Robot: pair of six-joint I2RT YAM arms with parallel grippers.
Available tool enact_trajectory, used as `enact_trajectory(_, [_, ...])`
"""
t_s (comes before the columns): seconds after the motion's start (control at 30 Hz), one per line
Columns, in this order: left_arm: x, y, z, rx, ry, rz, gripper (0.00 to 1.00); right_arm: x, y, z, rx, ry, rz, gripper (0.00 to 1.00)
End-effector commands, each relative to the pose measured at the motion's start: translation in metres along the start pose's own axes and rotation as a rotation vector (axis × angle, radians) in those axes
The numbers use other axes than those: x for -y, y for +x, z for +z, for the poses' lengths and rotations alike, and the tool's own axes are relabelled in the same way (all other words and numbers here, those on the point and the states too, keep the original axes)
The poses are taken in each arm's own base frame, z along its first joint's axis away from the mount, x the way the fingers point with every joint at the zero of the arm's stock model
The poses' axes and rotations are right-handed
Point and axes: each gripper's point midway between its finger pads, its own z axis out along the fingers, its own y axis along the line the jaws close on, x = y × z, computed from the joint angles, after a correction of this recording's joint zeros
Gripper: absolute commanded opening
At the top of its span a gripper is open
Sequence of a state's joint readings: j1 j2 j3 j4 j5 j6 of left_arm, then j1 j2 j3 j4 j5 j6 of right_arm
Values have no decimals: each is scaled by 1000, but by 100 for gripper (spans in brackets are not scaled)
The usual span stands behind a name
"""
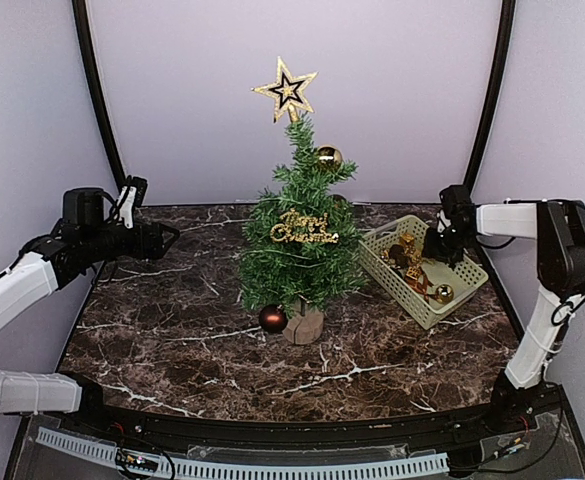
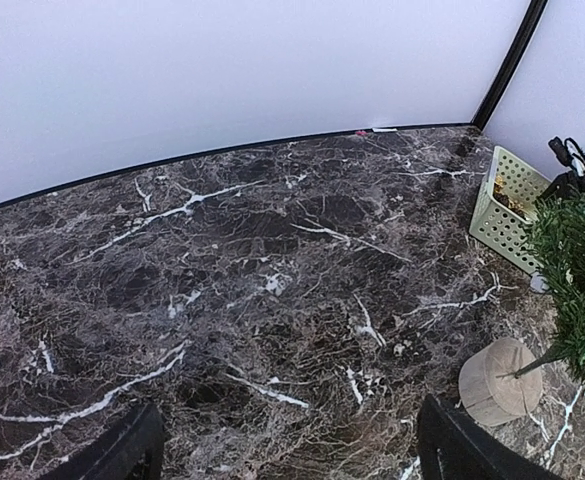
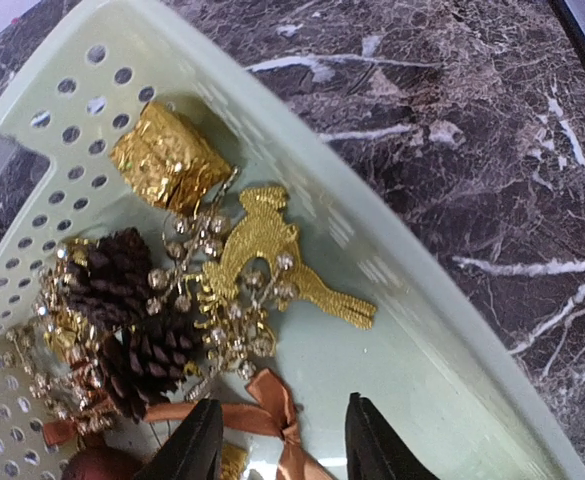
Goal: Decorate the small christmas tree
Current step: Pick up the bow from the bin.
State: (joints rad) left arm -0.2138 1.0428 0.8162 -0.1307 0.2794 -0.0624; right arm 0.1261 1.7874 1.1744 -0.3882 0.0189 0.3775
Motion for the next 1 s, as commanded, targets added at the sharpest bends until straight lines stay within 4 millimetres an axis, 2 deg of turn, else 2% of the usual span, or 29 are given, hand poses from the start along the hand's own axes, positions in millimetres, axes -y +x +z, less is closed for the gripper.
enact_trajectory(0.0, [0, -3, -1, -3, 3, 12, 90, 9, -11, 13, -9, 77, -21, 39])
enact_trajectory(0.2, [0, -3, -2, -3, 1, 11, 90, 13, 3, 8, -21, 79, -30, 36])
enact_trajectory(0.43, [3, -3, -1, -4, 18, 8, 90, 7, 29, 17, -96, 18, -29, 28])
enact_trajectory(0.63, [5, -4, -3, 4, 27, 6, 90, -1, 30, 17, -99, -28, -25, 24])
enact_trajectory(0.97, [5, -5, -4, 9, 31, 7, 90, -11, 39, 20, -111, -9, -77, 19])
